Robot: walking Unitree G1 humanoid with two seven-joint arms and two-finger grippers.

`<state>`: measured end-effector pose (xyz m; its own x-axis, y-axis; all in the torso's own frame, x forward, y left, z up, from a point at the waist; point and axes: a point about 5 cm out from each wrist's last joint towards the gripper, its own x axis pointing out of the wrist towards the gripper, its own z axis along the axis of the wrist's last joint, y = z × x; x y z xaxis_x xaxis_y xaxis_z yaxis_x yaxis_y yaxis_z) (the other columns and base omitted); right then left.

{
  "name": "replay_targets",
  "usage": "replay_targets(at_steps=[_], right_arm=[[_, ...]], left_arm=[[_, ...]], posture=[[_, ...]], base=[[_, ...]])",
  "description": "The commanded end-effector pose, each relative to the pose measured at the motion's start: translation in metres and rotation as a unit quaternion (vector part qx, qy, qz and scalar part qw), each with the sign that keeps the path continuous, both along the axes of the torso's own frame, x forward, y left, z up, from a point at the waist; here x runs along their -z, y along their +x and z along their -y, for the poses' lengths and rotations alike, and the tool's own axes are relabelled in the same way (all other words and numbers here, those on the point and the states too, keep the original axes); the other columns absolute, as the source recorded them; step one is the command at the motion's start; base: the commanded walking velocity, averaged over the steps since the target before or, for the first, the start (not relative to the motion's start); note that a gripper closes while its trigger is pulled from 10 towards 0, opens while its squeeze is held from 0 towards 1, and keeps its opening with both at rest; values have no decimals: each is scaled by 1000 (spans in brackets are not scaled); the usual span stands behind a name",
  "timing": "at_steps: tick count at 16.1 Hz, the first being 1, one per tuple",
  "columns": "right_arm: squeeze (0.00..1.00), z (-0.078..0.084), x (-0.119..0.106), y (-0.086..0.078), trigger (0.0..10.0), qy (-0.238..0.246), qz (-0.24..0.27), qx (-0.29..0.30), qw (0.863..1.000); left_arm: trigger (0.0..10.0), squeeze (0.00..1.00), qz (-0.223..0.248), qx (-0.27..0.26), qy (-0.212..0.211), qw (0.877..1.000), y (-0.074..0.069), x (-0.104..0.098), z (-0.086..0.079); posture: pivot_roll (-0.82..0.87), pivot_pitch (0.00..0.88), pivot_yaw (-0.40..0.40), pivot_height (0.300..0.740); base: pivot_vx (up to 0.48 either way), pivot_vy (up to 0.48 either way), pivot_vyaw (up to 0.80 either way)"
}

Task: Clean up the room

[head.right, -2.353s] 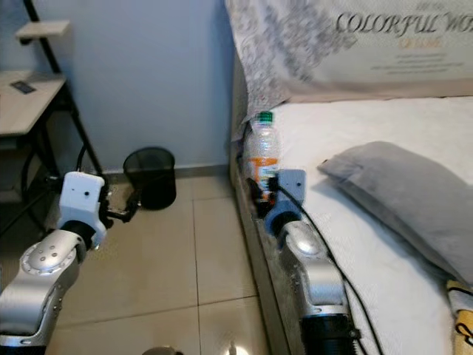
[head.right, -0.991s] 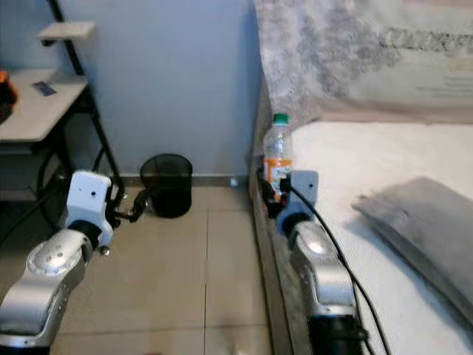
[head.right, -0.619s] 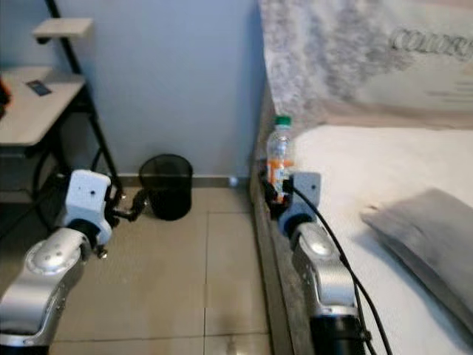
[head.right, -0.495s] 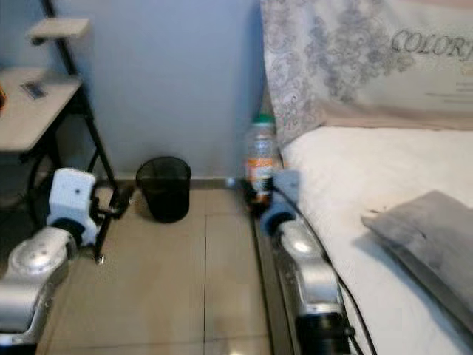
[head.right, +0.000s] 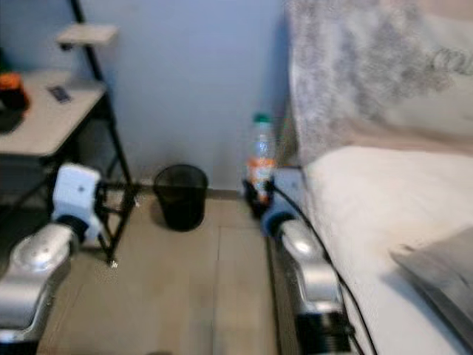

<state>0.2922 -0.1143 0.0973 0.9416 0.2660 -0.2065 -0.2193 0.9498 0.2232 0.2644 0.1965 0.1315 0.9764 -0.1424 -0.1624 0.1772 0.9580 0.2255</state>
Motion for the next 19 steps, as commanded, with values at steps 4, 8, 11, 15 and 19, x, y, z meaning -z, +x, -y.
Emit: replay_targets(at_steps=[4,8,11,15,19], right_arm=[[0,13,2,2,10000,-12,-3,16,1000],[0,11,3,1,10000,-12,-5,11,1000],[0,10,4,1,10000,-11,-7,9,1000],[0,8,6,0,10000,-11,-9,6,1000],[0,5,6,1,10000,-7,-10,4,1000]], left_arm=[[10000,0,6,19,5,1000,4,-3,9],[10000,0,5,22,8,1000,4,-2,9],[10000,0,5,23,10,1000,4,-2,9],[10000,0,6,26,11,1000,4,-2,9],[10000,0,5,31,15,999,5,-2,9]], posture=[[-5,0,-3,740],[-1,0,-4,740],[2,0,-6,740],[3,0,-6,740],[13,0,-12,740]], base=[[333,0,0],[335,0,0],[333,0,0],[335,0,0],[333,0,0]])
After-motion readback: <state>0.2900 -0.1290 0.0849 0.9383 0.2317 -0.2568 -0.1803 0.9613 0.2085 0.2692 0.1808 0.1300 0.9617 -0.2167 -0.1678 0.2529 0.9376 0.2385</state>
